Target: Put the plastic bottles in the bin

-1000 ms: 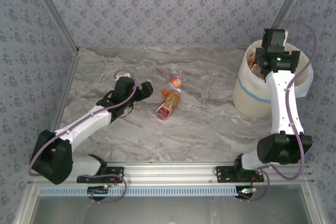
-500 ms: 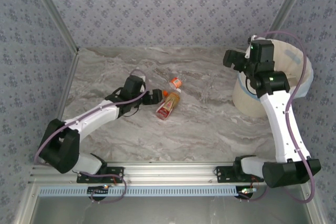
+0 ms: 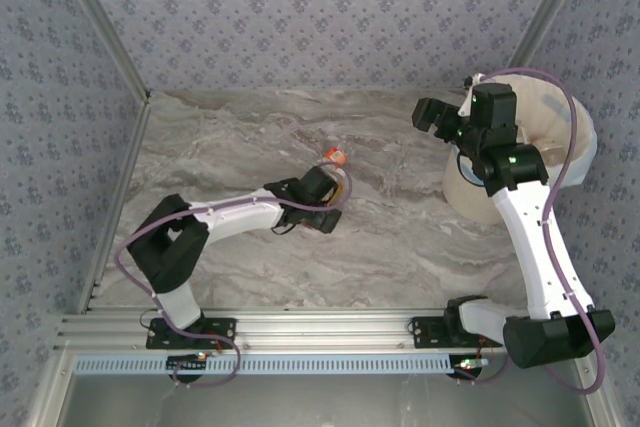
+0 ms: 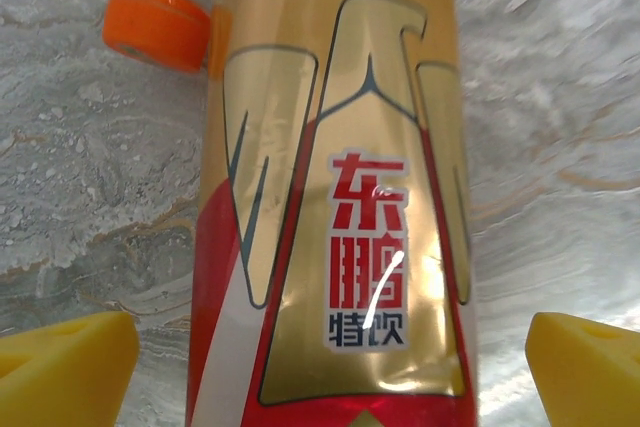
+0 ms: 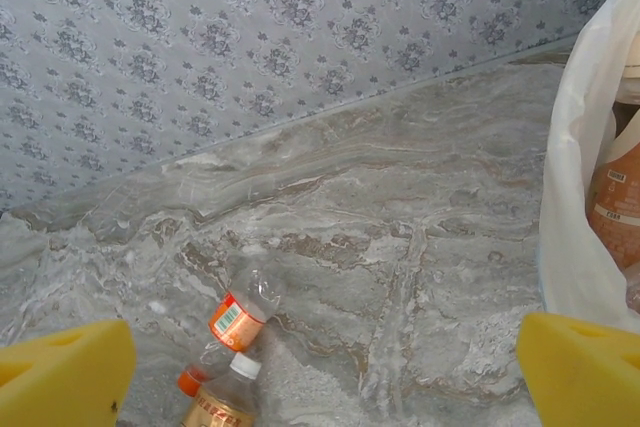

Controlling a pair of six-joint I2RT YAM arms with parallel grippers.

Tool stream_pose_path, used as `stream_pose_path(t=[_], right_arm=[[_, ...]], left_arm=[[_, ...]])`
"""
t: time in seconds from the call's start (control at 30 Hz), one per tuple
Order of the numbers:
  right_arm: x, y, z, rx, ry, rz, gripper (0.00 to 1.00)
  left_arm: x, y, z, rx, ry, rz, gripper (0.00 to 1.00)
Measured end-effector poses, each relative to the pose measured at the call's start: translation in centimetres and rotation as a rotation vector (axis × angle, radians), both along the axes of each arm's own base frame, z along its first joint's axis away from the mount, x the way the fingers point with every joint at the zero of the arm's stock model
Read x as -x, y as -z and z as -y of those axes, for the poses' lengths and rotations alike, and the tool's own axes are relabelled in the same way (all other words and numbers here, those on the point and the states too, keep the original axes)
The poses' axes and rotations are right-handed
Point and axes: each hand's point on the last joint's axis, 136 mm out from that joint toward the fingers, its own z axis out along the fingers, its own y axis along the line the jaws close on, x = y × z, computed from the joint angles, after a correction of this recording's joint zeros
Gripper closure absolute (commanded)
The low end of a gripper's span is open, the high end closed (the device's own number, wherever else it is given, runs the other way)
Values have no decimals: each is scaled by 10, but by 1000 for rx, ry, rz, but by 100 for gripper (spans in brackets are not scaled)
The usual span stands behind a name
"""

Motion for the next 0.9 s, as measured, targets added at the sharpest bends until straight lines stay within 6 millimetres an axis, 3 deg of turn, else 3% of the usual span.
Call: stream_pose_path(t=[0.07, 0.23, 0.33, 0.53, 0.73, 0.9], right_arm=[[0, 1, -1, 0, -2, -2, 0], [1, 4, -6, -2, -15, -9, 0], [2, 4, -8, -2, -20, -8, 0], [4, 6, -8, -15, -16, -11, 0], [6, 12, -18, -70, -44, -29, 0], [9, 15, -34, -138, -104, -24, 0]], left_arm=[[0, 7, -3, -36, -4, 5, 3], [0, 23, -8, -78, -4, -3, 20], [1, 27, -8, -75, 4, -1, 33], [4, 21, -9, -48, 13, 7, 47], [10, 1, 3, 60, 49, -5, 54], [10, -46, 15, 241, 91, 22, 55]])
